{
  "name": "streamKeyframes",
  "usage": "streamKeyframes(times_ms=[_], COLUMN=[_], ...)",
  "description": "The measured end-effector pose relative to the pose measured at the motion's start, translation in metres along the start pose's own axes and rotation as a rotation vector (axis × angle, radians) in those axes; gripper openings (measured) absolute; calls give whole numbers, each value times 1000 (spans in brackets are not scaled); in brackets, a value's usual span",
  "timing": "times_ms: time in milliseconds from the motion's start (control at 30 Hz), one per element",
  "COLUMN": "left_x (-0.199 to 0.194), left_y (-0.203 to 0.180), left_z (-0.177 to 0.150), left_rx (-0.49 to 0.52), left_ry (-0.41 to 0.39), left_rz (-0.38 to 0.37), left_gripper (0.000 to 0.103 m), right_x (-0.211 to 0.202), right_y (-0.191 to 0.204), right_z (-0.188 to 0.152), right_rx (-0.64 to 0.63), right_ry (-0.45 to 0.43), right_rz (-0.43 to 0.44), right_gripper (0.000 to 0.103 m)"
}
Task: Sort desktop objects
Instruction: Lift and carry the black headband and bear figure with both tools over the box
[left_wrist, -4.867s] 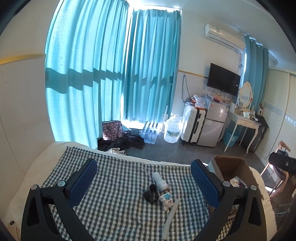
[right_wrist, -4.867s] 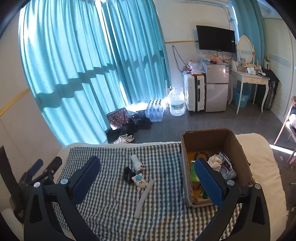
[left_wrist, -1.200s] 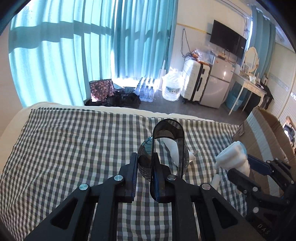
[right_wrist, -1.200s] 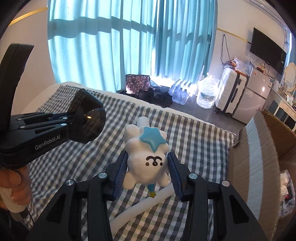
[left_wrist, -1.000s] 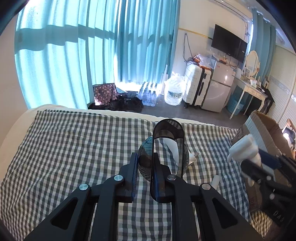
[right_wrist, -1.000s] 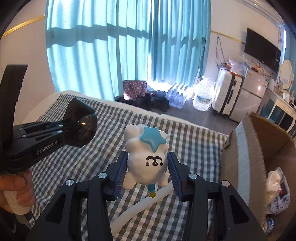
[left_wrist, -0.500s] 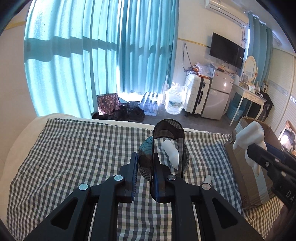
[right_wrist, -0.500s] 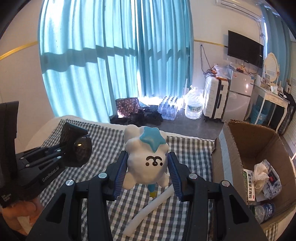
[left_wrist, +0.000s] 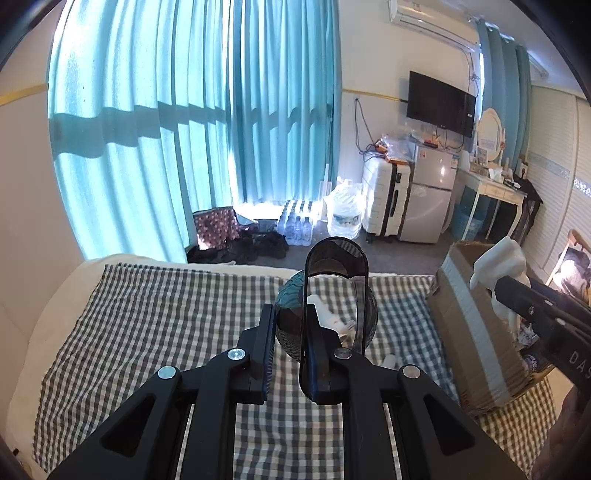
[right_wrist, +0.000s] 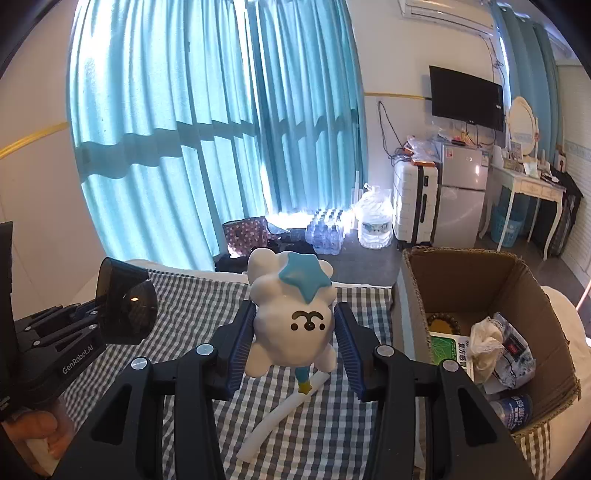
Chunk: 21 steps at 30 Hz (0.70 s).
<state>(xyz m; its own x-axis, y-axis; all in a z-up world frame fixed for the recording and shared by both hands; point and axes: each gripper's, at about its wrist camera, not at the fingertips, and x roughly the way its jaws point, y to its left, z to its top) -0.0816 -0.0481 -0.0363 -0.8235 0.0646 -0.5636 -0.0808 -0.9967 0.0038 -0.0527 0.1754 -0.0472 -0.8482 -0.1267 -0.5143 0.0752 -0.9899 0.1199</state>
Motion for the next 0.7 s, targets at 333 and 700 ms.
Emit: streamKeyframes(times_ms=[333,700], left_x=[-12,-25], left_y=[-42,-102], left_z=[31,51], left_rx=[-39,-15], left_ry=[-41,-61], left_rz=[-16,-71], left_gripper=[15,15], right_x=[-32,-57], right_y=[-34,-80], right_z=[28,31], right_rx=[22,11], right_ry=[-21,-70], right_rz=[-20,-149], right_gripper=[44,44])
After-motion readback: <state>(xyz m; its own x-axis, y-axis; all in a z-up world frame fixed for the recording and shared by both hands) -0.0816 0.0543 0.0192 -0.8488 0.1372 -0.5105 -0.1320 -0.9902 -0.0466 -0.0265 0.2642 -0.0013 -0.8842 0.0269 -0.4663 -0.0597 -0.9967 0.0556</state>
